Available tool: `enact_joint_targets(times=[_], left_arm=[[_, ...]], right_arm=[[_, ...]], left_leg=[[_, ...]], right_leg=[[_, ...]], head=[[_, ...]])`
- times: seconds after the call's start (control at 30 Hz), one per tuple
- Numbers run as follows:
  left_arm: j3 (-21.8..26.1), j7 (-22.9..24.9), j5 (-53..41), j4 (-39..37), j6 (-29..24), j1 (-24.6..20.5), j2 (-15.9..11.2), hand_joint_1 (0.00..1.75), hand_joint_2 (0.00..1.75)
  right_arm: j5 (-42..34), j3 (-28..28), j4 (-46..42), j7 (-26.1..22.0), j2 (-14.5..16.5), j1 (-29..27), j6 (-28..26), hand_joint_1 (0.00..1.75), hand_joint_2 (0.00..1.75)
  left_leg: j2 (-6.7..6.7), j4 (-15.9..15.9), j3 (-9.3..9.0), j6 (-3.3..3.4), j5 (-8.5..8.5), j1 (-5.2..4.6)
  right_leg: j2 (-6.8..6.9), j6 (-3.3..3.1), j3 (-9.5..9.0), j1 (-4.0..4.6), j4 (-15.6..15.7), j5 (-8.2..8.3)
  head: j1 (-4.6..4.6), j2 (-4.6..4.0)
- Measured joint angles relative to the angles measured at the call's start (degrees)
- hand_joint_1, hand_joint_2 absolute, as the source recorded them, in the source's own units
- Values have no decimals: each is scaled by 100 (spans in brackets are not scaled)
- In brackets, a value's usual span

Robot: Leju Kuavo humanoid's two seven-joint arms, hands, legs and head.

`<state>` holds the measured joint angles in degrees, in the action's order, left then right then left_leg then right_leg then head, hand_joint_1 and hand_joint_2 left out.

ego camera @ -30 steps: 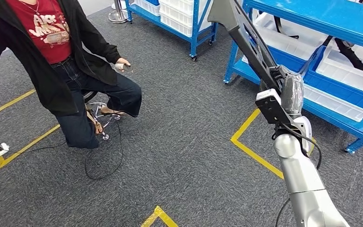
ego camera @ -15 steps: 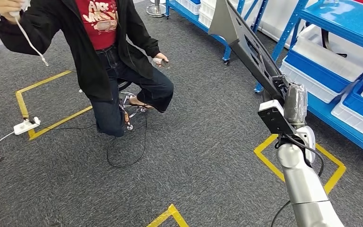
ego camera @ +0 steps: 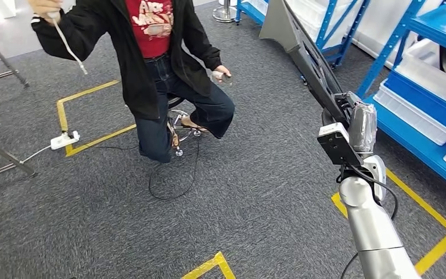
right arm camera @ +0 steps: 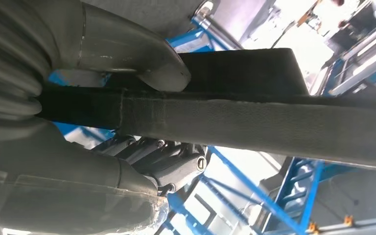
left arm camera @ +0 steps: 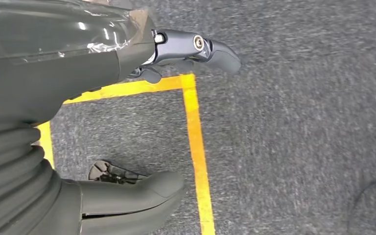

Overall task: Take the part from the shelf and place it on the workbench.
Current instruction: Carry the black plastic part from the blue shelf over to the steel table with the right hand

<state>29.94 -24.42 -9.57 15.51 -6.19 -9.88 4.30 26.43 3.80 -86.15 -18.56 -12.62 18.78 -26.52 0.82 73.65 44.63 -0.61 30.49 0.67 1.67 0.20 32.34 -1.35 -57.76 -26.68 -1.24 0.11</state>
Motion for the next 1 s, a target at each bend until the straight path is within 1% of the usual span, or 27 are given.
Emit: enact_joint_targets(times=[0.03, 0.07, 0.1, 0.17, 0.2, 0.23, 0.3, 0.33, 0.37, 0.43, 0.47, 0.5, 0.53, 0.57, 0.6, 0.63, 0.67, 0.7, 0.73, 0.77, 0.8, 0.83, 0.87, 0.9, 0.93, 0.97, 1.0], left_arm=[[1, 3, 15, -5, -11, 11, 2, 0, 175], [3, -3, 39, -9, -28, 23, 2, 0, 175], [8, -16, 68, -11, -48, 39, 0, 0, 175], [20, -65, 113, -13, -76, 76, -2, 0, 175], [26, -92, 123, -13, -81, 96, -2, 0, 175], [36, -116, 128, -14, -82, 120, -1, 0, 175], [73, -152, 151, -16, -90, 173, -1, 0, 175], [93, -166, 163, -17, -94, 200, 3, 0, 175], [109, -180, 174, -18, -97, 219, 2, 0, 175], [127, -213, 181, -19, -96, 245, -4, 0, 175], [137, -228, 181, -19, -88, 260, -10, 0, 175], [147, -242, 180, -19, -78, 281, -12, 0, 175], [159, -254, 180, -19, -68, 308, -11, 0, 175], [172, -266, 179, -19, -58, 336, -11, 0, 175], [186, -276, 179, -19, -54, 358, -11, 0, 175], [199, -285, 179, -19, -51, 374, -13, 0, 175], [214, -293, 177, -19, -50, 384, -19, 0, 175], [229, -300, 175, -19, -50, 392, -26, 0, 175], [243, -307, 174, -20, -50, 408, -33, 0, 175], [254, -312, 172, -20, -51, 430, -39, 0, 175], [263, -316, 172, -21, -52, 458, -43, 0, 175], [268, -321, 170, -22, -53, 485, -43, 0, 175], [270, -325, 168, -23, -54, 501, -43, 0, 175], [273, -329, 166, -24, -54, 505, -44, 0, 175], [274, -332, 158, -25, -52, 503, -43, 0, 175], [274, -334, 146, -25, -50, 500, -42, 0, 175], [275, -334, 133, -26, -48, 498, -39, 0, 175]], right_arm=[[5, 1, -4, 0, 15, -9, 2, 175, 175], [18, 1, -13, 1, 38, -22, 9, 175, 175], [41, 3, -31, 3, 68, -39, 21, 175, 175], [108, 8, -95, 18, 134, -80, 52, 175, 175], [145, 13, -130, 27, 164, -97, 65, 175, 175], [175, 18, -161, 39, 193, -111, 79, 175, 175], [224, 29, -211, 59, 250, -126, 110, 175, 175], [240, 37, -232, 72, 277, -133, 128, 175, 175], [255, 44, -255, 82, 298, -142, 142, 175, 175], [276, 54, -284, 114, 327, -162, 178, 175, 175], [287, 56, -291, 130, 338, -175, 199, 175, 175], [297, 57, -292, 145, 349, -189, 224, 175, 175], [305, 58, -297, 158, 361, -204, 245, 175, 175], [308, 58, -303, 165, 373, -213, 263, 175, 175], [308, 58, -315, 170, 382, -217, 282, 175, 175], [307, 57, -327, 174, 389, -214, 296, 175, 175], [306, 57, -340, 179, 396, -209, 309, 175, 175], [305, 56, -352, 186, 402, -204, 318, 175, 175], [304, 55, -362, 193, 412, -201, 322, 175, 175], [304, 55, -370, 201, 427, -202, 325, 175, 175], [303, 56, -381, 205, 445, -203, 327, 175, 175], [304, 57, -393, 210, 464, -203, 330, 175, 175], [304, 57, -409, 214, 480, -201, 335, 175, 175], [304, 56, -426, 218, 491, -199, 344, 175, 175], [306, 54, -438, 227, 496, -196, 356, 175, 175], [311, 51, -445, 240, 498, -195, 369, 175, 175], [321, 46, -448, 264, 500, -194, 384, 175, 175]], left_leg=[[-19, 75, 35, -13, -16, 13], [-48, -80, -51, -23, -128, 26], [-115, -425, -246, -26, -296, 36], [-363, -1164, -670, 0, -548, 33], [-439, -1380, -791, 25, -602, 19], [-458, -1463, -830, 56, -608, -4], [-321, -1496, -832, 136, -630, -34], [-262, -1530, -850, 181, -648, -42], [-206, -1564, -869, 230, -670, -40], [-83, -1601, -886, 289, -698, -36], [-12, -1600, -881, 302, -703, -34], [62, -1599, -878, 304, -703, -35], [134, -1596, -877, 303, -704, -36], [206, -1591, -878, 299, -705, -34], [277, -1582, -879, 292, -706, -28], [346, -1571, -876, 273, -706, -21], [409, -1556, -867, 246, -705, -23], [461, -1546, -853, 212, -707, -29], [503, -1543, -837, 177, -715, -36], [535, -1547, -824, 146, -727, -39], [559, -1552, -810, 119, -735, -30], [518, -1527, -791, 97, -715, -24], [416, -1420, -737, 76, -637, -20], [284, -1199, -633, 59, -498, -16], [137, -861, -476, 44, -311, -16], [46, -461, -286, 31, -119, -11], [7, -114, -120, 22, 14, -5]], right_leg=[[61, -4, -2, 6, -1, -4], [118, -3, -7, 7, -2, -11], [170, 4, -17, 8, -5, -21], [257, 49, -38, 43, -17, -57], [300, 78, -49, 68, -23, -75], [348, 111, -59, 98, -25, -92], [443, 179, -71, 126, -25, -122], [410, 209, -64, 119, -64, -161], [305, 218, -5, 102, -203, -245], [15, 189, 283, 60, -824, -530], [-79, 177, 486, 54, -1222, -680], [-119, 187, 646, 48, -1523, -771], [-136, 222, 718, 44, -1638, -777], [-148, 275, 678, 36, -1523, -691], [-175, 339, 529, 16, -1194, -531], [-245, 393, 334, -16, -771, -365], [-308, 410, 160, -24, -410, -230], [-354, 388, 43, -27, -173, -148], [-375, 338, -2, -14, -79, -119], [-341, 278, -7, 13, -80, -105], [-301, 223, -7, -1, -78, -89], [-266, 180, -11, -10, -72, -74], [-223, 125, -17, -18, -64, -64], [-176, 72, -24, -23, -55, -57], [-126, 30, -26, -1, -54, -60], [-70, -6, -25, 19, -54, -64], [-12, -18, -25, 39, -54, -67]], head=[[1, 0], [1, 0], [2, 0], [3, 0], [-5, 0], [-15, 0], [-31, 0], [-31, 0], [-28, 0], [-43, 0], [-48, 0], [-55, 0], [-54, 0], [-54, 0], [-54, 0], [-56, 0], [-56, 0], [-54, 0], [-51, 0], [-48, 0], [-45, 0], [-44, 0], [-35, 0], [-26, 0], [-17, 0], [-9, 0], [-10, 0]])
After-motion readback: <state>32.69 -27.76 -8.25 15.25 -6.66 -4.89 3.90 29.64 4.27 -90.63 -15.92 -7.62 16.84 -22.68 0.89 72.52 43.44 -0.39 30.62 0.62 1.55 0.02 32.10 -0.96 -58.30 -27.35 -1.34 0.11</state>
